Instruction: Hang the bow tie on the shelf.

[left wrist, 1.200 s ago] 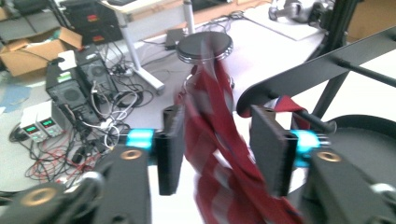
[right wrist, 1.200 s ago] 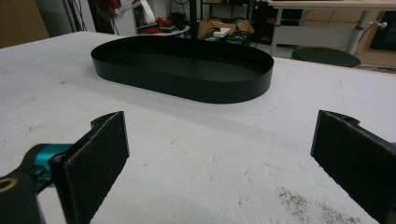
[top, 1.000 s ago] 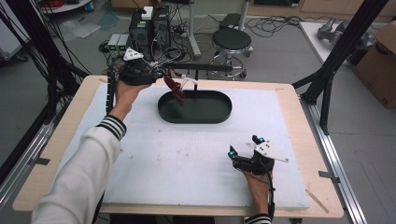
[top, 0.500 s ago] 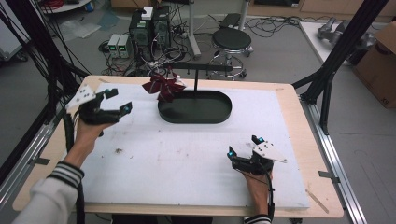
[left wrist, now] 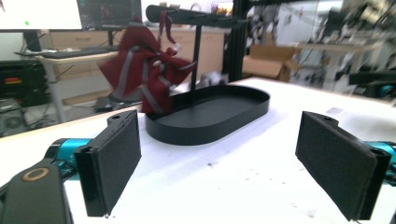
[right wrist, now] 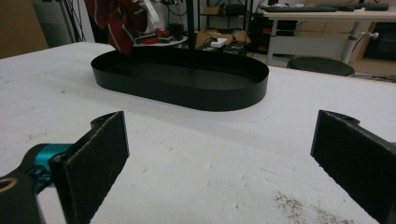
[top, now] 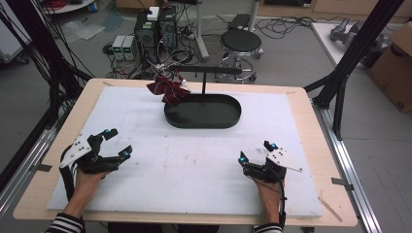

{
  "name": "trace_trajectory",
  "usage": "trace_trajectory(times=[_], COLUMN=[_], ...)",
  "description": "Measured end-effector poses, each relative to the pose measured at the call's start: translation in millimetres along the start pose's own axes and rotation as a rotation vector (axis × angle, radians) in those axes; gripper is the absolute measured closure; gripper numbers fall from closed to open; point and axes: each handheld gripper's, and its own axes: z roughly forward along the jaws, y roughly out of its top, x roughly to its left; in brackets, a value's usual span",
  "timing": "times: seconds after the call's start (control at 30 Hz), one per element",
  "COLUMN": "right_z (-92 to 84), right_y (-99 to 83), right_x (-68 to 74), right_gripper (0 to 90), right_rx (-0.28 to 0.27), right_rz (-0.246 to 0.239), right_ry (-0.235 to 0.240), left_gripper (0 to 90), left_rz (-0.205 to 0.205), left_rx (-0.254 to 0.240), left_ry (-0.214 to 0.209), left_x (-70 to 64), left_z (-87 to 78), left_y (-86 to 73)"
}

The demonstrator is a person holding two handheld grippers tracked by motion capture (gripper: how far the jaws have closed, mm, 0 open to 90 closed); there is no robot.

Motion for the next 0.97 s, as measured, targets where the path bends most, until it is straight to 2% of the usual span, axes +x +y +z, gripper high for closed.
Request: trace_trajectory(times=[0.1,0.17,0.23,0.37,0.5,0.6,0.77,0.97], right_z=[-1.3,-2.8,-3.3,-5.0,-6.6,-7.2,-7.2,-7.2], right_y=[-0.6,-1.2,-1.4,-2.2,-3.0,-3.3,-3.4,-3.4], right_x=[-0.9,-2.4,-3.0,-2.1,-2.1,-1.3,-0.9,0.0], right_gripper=[3.2,3.2,3.2,3.2,3.2,3.2,3.2,3.2], right_rx=[-0.013,-0.027,-0.034,-0.045,-0.066,-0.073,-0.076,-0.072], right_rz=[0.003,0.027,0.024,0.029,0.017,0.011,0.008,0.002], right_ry=[0.001,0.004,0.004,0.004,0.003,0.000,0.000,0.001], left_gripper=[14.4,14.4,14.4,14.4,14.4,14.5,14.4,14.4], left_rz=[-0.004,0.006,0.012,0.036,0.033,0.045,0.041,0.041], left_rx=[-0.025,-0.021,-0.019,-0.037,-0.036,-0.031,-0.039,-0.038], left_ry=[0.020,0.027,0.025,0.031,0.037,0.045,0.070,0.073], left_x=[0.1,-1.0,-2.2,-4.9,-4.6,-5.8,-5.9,-6.3], left_z=[-5.1,-6.7,-7.8,-8.9,-9.0,-8.8,-9.7,-9.2], left_y=[-8.5,-14.0,-18.5,-19.1,-19.3,-19.3,-19.6,-19.6])
